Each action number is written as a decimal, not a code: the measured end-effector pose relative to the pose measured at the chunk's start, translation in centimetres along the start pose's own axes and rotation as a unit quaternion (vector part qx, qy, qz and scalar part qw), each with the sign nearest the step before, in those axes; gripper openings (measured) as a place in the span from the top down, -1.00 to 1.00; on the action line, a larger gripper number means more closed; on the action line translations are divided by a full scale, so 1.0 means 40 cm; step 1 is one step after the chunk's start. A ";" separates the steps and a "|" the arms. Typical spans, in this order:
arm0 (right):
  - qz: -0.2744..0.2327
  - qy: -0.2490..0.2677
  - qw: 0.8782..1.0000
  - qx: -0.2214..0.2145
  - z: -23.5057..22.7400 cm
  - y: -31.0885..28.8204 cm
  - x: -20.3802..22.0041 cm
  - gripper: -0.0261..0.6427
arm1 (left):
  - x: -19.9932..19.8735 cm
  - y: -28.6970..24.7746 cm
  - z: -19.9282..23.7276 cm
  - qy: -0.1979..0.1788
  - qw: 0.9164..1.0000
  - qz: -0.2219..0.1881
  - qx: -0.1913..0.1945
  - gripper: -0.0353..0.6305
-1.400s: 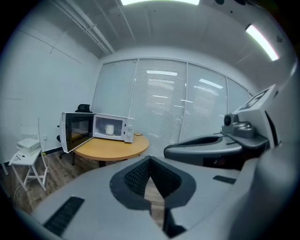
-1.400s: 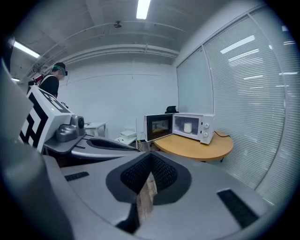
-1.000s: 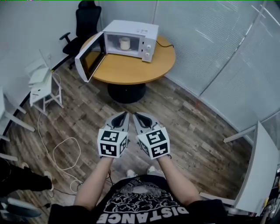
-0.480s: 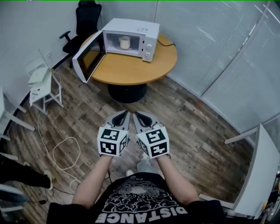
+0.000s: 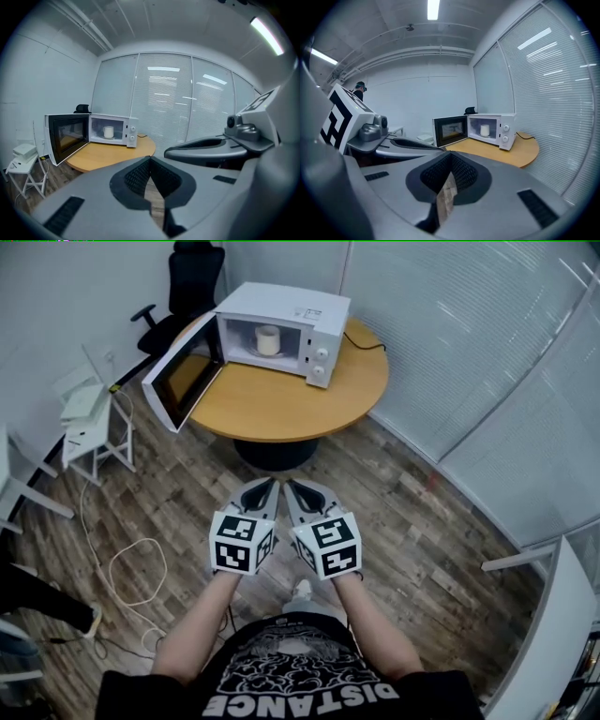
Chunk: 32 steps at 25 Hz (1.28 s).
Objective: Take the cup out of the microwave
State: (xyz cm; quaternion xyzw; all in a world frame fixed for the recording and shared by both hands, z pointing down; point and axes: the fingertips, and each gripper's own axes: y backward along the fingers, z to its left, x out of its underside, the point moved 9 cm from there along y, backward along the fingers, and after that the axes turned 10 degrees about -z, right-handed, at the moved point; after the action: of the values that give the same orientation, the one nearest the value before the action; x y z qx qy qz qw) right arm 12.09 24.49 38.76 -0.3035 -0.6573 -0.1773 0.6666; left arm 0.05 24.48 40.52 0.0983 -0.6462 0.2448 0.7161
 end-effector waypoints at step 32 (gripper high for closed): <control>0.001 -0.001 0.999 -0.047 -0.329 -0.177 -0.021 0.88 | -0.043 -0.351 0.034 0.010 0.999 0.003 -0.050 0.86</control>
State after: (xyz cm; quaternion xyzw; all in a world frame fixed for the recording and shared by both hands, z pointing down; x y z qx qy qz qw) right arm 17.63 10.62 39.77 -0.3349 -0.6485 -0.2075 0.6514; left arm 5.47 11.38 41.52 0.0581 -0.6505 0.2148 0.7262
